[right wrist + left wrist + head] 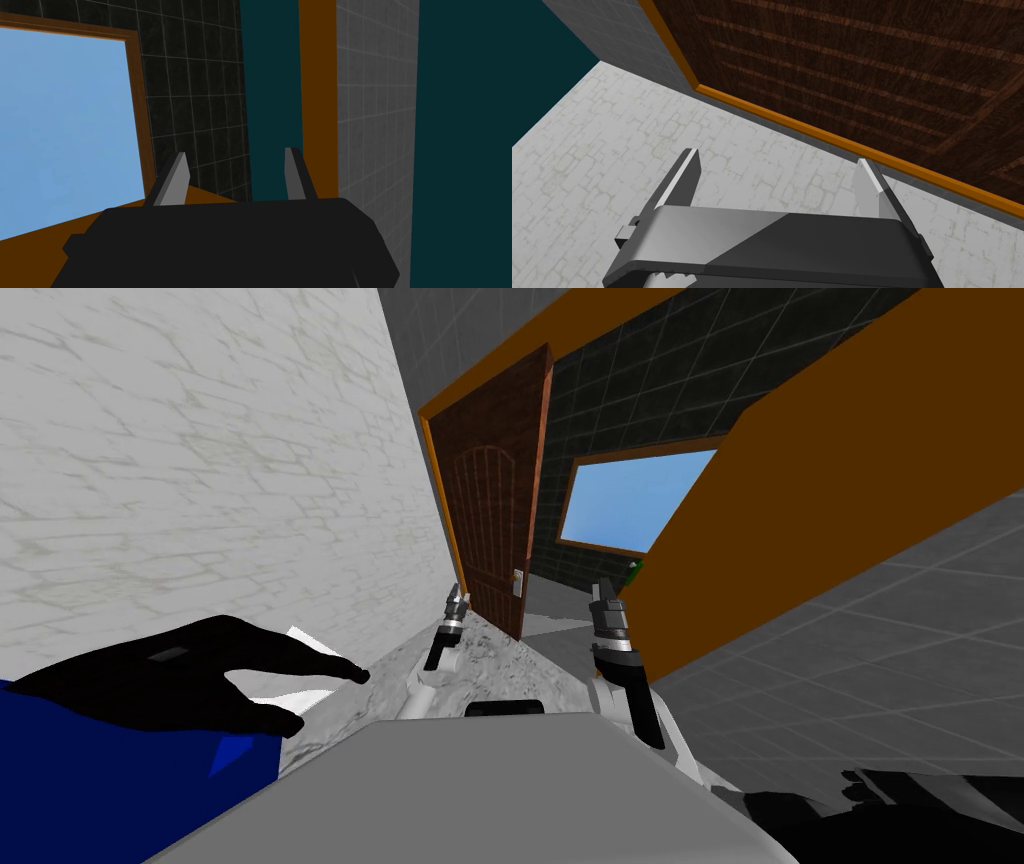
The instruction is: Push the door open
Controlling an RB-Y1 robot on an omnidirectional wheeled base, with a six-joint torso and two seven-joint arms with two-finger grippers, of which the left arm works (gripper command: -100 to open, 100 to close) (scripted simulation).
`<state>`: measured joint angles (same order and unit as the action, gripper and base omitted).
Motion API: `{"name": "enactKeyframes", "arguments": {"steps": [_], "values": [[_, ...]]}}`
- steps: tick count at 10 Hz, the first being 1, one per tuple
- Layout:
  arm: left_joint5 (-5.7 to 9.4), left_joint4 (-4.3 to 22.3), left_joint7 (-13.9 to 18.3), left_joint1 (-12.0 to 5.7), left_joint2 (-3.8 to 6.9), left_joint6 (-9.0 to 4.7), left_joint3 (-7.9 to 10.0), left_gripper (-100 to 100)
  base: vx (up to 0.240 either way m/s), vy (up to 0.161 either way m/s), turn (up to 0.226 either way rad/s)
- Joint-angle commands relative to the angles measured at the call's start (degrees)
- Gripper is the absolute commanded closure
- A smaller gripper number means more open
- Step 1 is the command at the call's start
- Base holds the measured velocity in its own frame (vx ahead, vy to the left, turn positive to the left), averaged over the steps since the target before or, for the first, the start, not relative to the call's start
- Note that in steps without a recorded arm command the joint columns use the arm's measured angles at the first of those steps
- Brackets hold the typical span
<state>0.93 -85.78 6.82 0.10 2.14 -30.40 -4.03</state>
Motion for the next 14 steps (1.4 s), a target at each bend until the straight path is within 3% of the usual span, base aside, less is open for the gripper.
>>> {"name": "enactKeyframes", "arguments": {"steps": [1, 2, 3, 4, 5, 6, 7, 8, 9, 10, 11, 12, 14], "values": [[-0.23, 2.9, 0.0, -1.92, -0.06, 0.12, -0.56, -100, 0.041, 0.043, -0.082], [-0.23, 3.5, 0.0, -1.92, -0.06, 0.12, -0.56, -100, 0.038, 0.036, -0.053], [-0.38, 5.4, 0.1, -3.65, -0.08, 0.22, -1.00, -100, 0.047, 0.040, -0.090], [-0.38, 6.4, 0.1, -3.65, -0.08, 0.22, -1.00, -100, 0.040, 0.035, -0.051], [-0.54, 8.1, 0.2, -5.37, -0.09, 0.32, -1.44, -100, 0.047, 0.031, -0.082], [-0.54, 9.3, 0.2, -5.37, -0.09, 0.32, -1.44, -100, 0.039, 0.030, -0.048], [-0.70, 11.0, 0.3, -7.09, -0.11, 0.42, -1.88, -100, 0.035, 0.046, -0.088], [-0.70, 12.2, 0.3, -7.09, -0.11, 0.42, -1.88, -100, 0.038, 0.040, -0.051], [-0.85, 13.9, 0.4, -8.77, -0.20, 0.51, -2.31, -100, 0.051, 0.040, -0.079], [-0.85, 15.0, 0.4, -8.77, -0.20, 0.51, -2.31, -100, 0.042, 0.038, -0.052], [-1.00, 17.3, 0.5, -10.44, -0.29, 0.61, -2.74, -100, 0.054, 0.039, -0.079], [-1.00, 17.9, 0.5, -10.44, -0.29, 0.61, -2.74, -100, 0.038, 0.034, -0.055], [-1.30, 22.1, 0.6, -13.69, -0.54, 0.79, -3.57, -100, 0.045, 0.053, -0.104]]}}
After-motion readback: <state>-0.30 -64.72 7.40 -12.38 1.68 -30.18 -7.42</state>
